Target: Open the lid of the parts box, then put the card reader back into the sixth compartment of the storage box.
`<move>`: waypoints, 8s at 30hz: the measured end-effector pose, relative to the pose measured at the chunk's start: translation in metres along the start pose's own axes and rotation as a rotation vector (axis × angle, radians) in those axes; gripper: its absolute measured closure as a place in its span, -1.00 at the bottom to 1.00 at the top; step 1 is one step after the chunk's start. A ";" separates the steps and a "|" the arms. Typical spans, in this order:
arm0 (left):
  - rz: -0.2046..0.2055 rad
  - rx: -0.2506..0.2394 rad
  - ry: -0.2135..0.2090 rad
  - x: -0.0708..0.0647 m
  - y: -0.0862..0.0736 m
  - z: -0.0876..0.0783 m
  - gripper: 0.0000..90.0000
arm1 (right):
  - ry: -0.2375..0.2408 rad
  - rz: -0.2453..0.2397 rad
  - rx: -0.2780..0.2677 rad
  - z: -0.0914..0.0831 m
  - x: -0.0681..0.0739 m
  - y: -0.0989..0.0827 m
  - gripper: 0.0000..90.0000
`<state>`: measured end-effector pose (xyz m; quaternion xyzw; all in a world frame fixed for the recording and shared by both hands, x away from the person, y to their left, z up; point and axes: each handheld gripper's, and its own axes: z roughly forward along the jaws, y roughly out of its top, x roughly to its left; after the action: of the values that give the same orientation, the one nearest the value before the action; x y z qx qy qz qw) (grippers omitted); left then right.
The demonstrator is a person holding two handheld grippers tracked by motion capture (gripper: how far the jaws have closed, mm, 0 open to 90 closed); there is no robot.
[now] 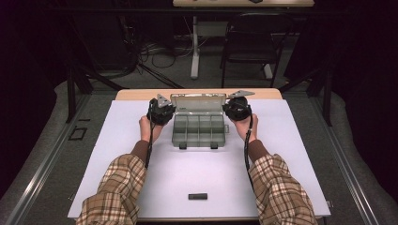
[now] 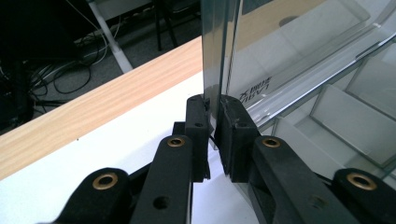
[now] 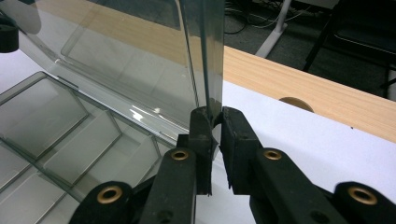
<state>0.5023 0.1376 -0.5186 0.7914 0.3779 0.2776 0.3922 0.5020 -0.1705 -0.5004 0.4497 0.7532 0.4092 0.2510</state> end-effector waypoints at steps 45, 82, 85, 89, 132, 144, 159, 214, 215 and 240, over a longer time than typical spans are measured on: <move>0.007 0.033 0.033 -0.003 -0.012 0.024 0.80 | -0.024 0.013 0.042 0.029 -0.004 -0.017 0.85; 0.072 0.050 0.080 -0.007 -0.011 0.027 0.69 | -0.025 0.027 0.062 0.036 -0.004 -0.019 0.81; 0.076 0.051 0.084 -0.007 -0.011 0.027 0.67 | -0.027 0.028 0.062 0.036 -0.004 -0.019 0.81; 0.079 0.050 0.089 -0.007 -0.011 0.027 0.65 | -0.029 0.030 0.064 0.036 -0.004 -0.019 0.80; 0.109 0.026 -0.077 -0.024 -0.036 -0.069 -0.95 | 0.265 -0.072 0.024 -0.042 0.019 -0.040 -0.93; 0.095 0.030 -0.113 -0.033 -0.066 -0.094 -1.00 | 0.317 -0.124 0.042 -0.064 0.038 -0.055 -1.00; 0.147 0.034 -0.153 -0.053 -0.076 -0.117 -1.00 | 0.369 -0.175 0.024 -0.095 0.052 -0.075 -1.00; 0.339 0.093 -0.336 -0.105 -0.080 -0.155 -1.00 | 0.365 -0.272 0.049 -0.126 0.066 -0.105 -1.00; 0.345 0.099 -0.343 -0.106 -0.080 -0.155 -1.00 | 0.368 -0.272 0.047 -0.126 0.066 -0.104 -1.00; 0.488 0.160 -0.422 -0.143 -0.068 -0.159 -1.00 | 0.371 -0.267 0.037 -0.122 0.065 -0.102 -1.00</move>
<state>0.2796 0.1140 -0.5096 0.9269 0.1081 0.1629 0.3205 0.3323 -0.1874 -0.5214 0.2677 0.8466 0.4342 0.1520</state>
